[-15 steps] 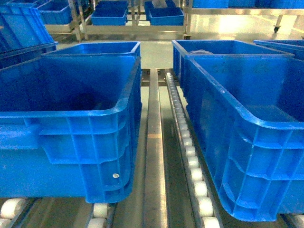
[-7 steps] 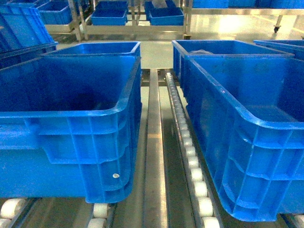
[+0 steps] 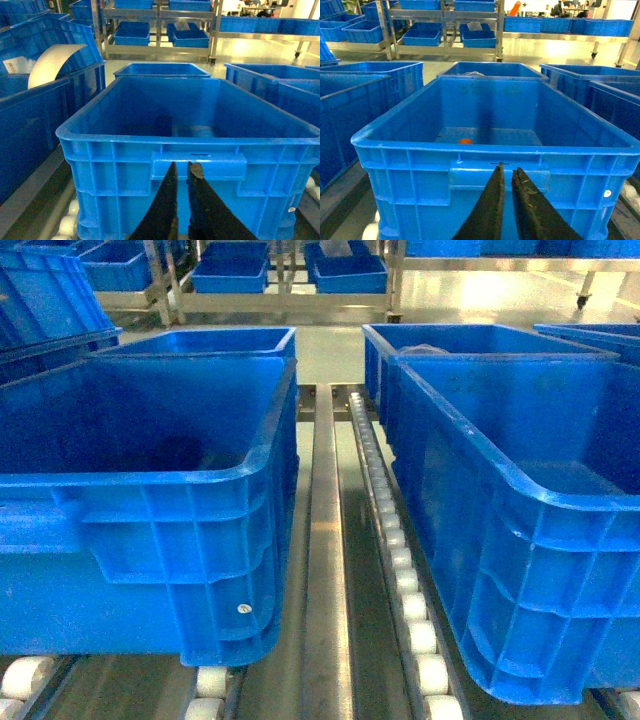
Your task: Sort blue parts and orange caps into right shelf containers
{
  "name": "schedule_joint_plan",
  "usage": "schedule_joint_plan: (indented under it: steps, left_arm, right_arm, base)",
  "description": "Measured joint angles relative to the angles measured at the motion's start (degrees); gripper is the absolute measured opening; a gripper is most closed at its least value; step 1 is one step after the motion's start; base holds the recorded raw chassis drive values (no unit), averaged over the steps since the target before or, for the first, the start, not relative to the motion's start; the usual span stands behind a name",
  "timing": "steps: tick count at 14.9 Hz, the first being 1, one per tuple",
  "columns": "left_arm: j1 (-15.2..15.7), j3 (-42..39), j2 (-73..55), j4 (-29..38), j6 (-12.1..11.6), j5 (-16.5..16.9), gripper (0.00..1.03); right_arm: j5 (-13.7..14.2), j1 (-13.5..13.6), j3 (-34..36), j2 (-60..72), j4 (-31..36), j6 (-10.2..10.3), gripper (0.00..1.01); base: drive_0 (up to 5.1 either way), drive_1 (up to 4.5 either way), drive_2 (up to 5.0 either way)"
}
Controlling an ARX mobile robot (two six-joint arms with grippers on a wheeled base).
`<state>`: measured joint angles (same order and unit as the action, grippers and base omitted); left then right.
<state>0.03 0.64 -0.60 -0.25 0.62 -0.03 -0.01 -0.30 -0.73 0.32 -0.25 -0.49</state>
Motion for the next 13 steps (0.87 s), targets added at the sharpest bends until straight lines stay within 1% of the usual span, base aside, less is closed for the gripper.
schedule_joint_plan:
  steps: [1, 2, 4, 5, 10, 11, 13]
  left_arm:
    - [0.0, 0.0, 0.0, 0.0, 0.0, 0.0, 0.17]
    - [0.0, 0.0, 0.0, 0.0, 0.0, 0.0, 0.22]
    - [0.0, 0.0, 0.0, 0.0, 0.0, 0.0, 0.3]
    - [0.0, 0.0, 0.0, 0.0, 0.0, 0.0, 0.37]
    - [0.0, 0.0, 0.0, 0.0, 0.0, 0.0, 0.99]
    - [0.0, 0.0, 0.0, 0.0, 0.0, 0.0, 0.98]
    - [0.0, 0.0, 0.0, 0.0, 0.0, 0.0, 0.98]
  right_arm:
    - [0.0, 0.0, 0.0, 0.0, 0.0, 0.0, 0.16]
    - [0.0, 0.0, 0.0, 0.0, 0.0, 0.0, 0.22]
    - [0.0, 0.0, 0.0, 0.0, 0.0, 0.0, 0.29]
    - [0.0, 0.0, 0.0, 0.0, 0.0, 0.0, 0.37]
    - [0.0, 0.0, 0.0, 0.0, 0.0, 0.0, 1.0]
    - [0.0, 0.0, 0.0, 0.0, 0.0, 0.0, 0.97]
    - [0.0, 0.0, 0.0, 0.0, 0.0, 0.0, 0.98]
  base:
    - [0.0, 0.0, 0.0]
    - [0.0, 0.0, 0.0]
    - [0.0, 0.0, 0.0]
    - [0.0, 0.0, 0.0]
    - [0.0, 0.0, 0.0]
    - [0.0, 0.0, 0.0]
    - [0.0, 0.0, 0.0]
